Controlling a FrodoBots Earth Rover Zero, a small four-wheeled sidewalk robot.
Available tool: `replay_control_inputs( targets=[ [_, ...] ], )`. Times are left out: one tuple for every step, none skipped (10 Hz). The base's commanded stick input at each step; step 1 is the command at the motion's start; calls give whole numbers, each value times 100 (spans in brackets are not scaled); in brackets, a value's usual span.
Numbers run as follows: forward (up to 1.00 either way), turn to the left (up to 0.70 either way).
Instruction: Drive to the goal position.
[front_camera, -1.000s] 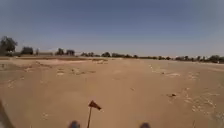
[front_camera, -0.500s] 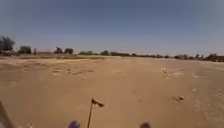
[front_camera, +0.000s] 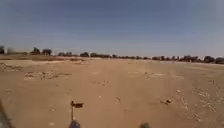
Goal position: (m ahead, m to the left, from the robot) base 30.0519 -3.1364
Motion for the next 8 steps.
replay_control_inputs(
  targets=[
    [50, 0],
    [50, 0],
    [50, 0],
    [50, 0],
    [50, 0],
    [50, 0],
    [50, 0],
    [50, 0]
  ],
)
